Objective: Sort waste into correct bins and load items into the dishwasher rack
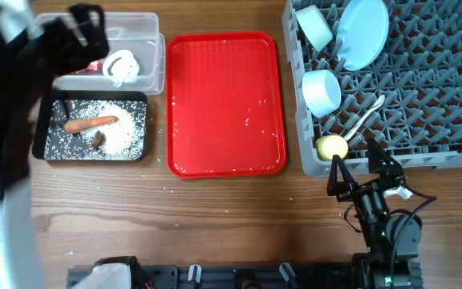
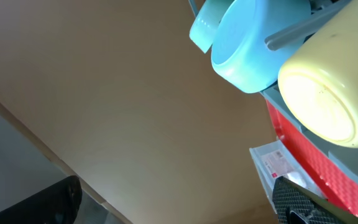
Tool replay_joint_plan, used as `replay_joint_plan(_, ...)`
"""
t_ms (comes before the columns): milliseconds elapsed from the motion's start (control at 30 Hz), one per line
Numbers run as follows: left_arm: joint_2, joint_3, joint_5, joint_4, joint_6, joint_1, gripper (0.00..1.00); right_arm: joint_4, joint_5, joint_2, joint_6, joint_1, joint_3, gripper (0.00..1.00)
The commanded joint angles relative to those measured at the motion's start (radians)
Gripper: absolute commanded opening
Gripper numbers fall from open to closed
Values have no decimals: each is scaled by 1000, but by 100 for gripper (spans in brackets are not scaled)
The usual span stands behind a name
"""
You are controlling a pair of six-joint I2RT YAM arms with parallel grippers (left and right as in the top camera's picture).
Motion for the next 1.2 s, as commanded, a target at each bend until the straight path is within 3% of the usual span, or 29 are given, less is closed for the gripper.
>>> replay_joint_plan(0,-158,-234,-36,134,6,3,100,2,13,-3,34,6,-2,100)
replay_joint_plan(267,-647,-1175,24,748,9,3,100,2,13,-3,34,6,-2,100)
replay_joint_plan(367,-781,-1432,54,922,8,3,100,1,13,-3,34,6,-2,99)
replay_joint_plan(500,-964,-1679,55,1039,5,3,100,1,13,-3,35,6,-2,100)
replay_joint_plan(867,-1267,-1892,-2,1038,5,3,100,2,13,-3,34,6,-2,100)
replay_joint_plan(1167,-1287,-1901,-54,933,5,-27,100,2,13,-3,35,6,-2,100)
